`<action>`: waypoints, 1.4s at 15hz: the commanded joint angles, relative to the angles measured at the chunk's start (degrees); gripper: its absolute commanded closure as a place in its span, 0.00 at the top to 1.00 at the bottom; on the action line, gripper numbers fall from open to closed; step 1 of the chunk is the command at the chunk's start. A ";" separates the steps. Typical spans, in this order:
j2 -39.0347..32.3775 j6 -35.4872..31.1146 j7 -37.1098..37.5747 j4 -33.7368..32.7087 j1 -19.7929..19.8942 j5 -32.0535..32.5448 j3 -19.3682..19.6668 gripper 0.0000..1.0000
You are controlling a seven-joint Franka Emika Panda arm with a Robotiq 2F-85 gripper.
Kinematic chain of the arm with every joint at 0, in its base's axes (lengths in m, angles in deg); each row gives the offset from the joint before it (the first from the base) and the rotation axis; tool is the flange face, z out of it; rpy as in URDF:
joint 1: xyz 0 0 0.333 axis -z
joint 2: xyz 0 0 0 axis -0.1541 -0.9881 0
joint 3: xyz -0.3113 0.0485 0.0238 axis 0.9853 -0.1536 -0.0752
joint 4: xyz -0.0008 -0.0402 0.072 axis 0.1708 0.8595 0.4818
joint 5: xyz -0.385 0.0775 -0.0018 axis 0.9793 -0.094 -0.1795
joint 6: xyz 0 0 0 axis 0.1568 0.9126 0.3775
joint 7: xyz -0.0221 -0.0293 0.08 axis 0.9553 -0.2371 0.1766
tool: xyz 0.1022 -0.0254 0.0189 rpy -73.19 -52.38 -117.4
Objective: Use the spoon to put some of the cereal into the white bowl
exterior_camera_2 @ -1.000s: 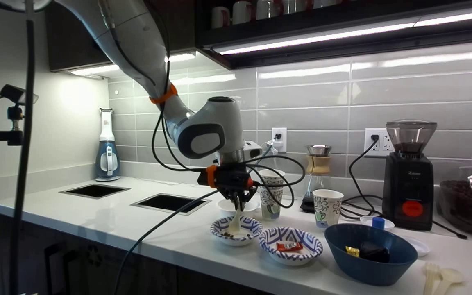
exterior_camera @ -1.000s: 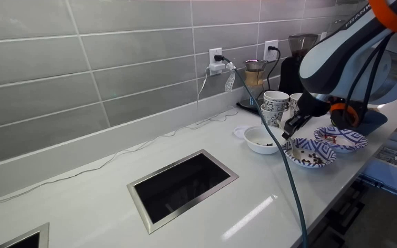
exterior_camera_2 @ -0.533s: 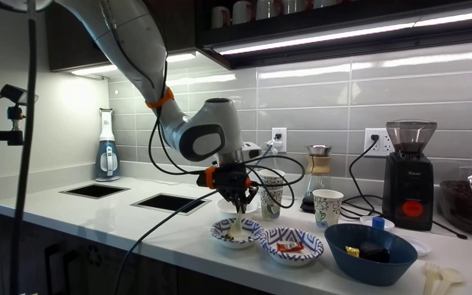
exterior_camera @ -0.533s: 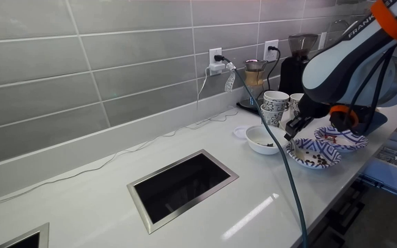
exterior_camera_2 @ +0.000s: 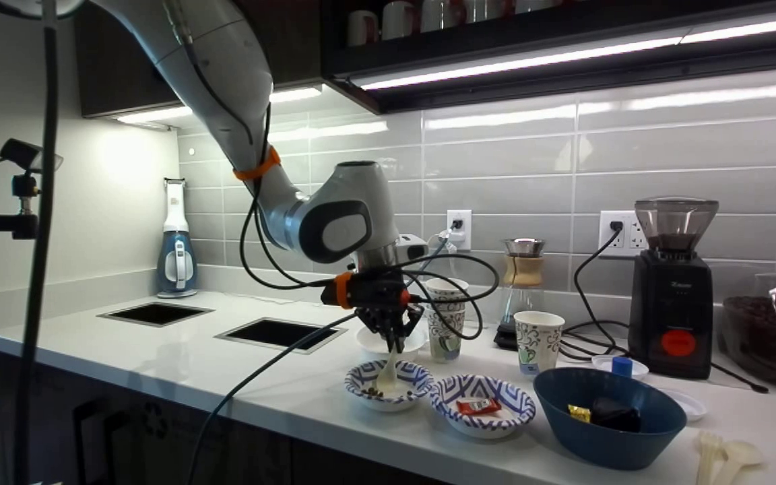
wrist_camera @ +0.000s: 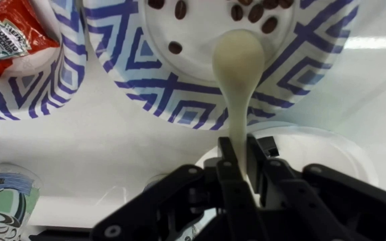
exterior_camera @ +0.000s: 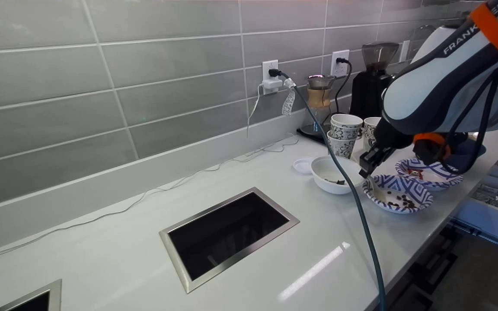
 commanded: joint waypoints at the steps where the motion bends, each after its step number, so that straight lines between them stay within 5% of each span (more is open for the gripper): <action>1: 1.70 2.93 3.77 1.04 -0.36 3.04 0.64 0.03; 21: 3.62 3.63 5.36 2.91 -0.58 3.40 1.43 0.03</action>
